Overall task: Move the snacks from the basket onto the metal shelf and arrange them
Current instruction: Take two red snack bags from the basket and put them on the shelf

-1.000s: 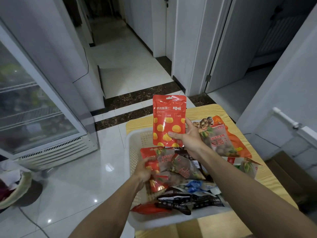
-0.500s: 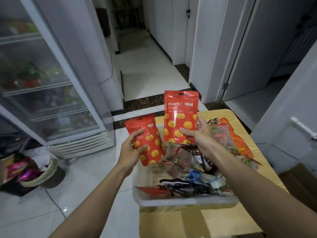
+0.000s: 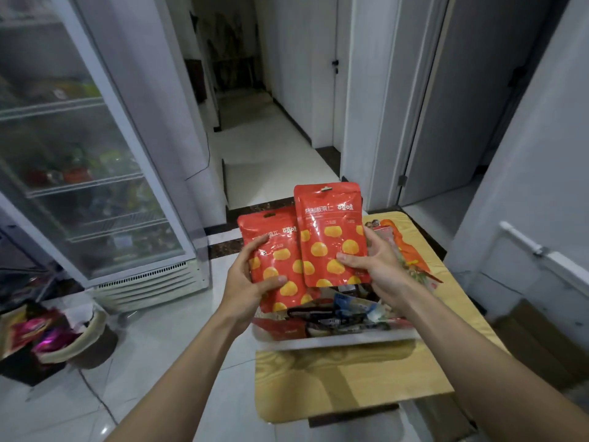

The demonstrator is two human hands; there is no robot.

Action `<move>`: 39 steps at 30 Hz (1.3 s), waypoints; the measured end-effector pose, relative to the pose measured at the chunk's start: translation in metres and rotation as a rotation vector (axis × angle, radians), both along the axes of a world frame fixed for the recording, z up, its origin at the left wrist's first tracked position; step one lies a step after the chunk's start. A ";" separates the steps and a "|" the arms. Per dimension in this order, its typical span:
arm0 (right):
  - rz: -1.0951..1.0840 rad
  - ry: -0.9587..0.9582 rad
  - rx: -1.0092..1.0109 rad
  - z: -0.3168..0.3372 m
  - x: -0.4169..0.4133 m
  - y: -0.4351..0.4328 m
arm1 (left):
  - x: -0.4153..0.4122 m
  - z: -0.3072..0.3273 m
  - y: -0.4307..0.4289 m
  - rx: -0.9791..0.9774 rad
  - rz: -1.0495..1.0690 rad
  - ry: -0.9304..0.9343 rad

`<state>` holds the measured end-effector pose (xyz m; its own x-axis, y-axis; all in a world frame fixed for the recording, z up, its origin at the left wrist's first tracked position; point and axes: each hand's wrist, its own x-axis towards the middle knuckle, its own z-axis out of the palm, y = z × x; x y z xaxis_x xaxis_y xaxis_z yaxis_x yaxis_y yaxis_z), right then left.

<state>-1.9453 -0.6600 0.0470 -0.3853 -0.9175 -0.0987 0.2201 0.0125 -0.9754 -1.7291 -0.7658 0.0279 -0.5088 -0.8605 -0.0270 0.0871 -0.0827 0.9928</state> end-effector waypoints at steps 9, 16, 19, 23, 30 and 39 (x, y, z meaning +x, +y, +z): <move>-0.169 0.011 -0.015 0.020 0.055 0.121 | 0.029 0.032 0.070 -0.023 -0.224 0.079; -0.362 0.041 -0.042 0.051 0.081 0.228 | 0.013 0.068 0.143 -0.023 -0.464 0.133; -0.462 0.056 -0.081 0.069 0.076 0.276 | -0.010 0.087 0.181 -0.032 -0.552 0.161; -0.574 0.108 -0.139 0.091 0.060 0.343 | -0.051 0.111 0.240 -0.053 -0.668 0.201; -0.769 0.165 -0.202 0.125 0.016 0.469 | -0.136 0.148 0.357 -0.107 -0.831 0.264; -1.000 0.154 -0.215 0.188 -0.051 0.578 | -0.252 0.217 0.464 -0.141 -0.953 0.229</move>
<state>-1.9961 -0.0816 0.2352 -0.9758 -0.1640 0.1444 -0.0932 -0.2856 -0.9538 -1.9815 -0.3016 0.2451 -0.9702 -0.0767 0.2297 0.2367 -0.0998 0.9664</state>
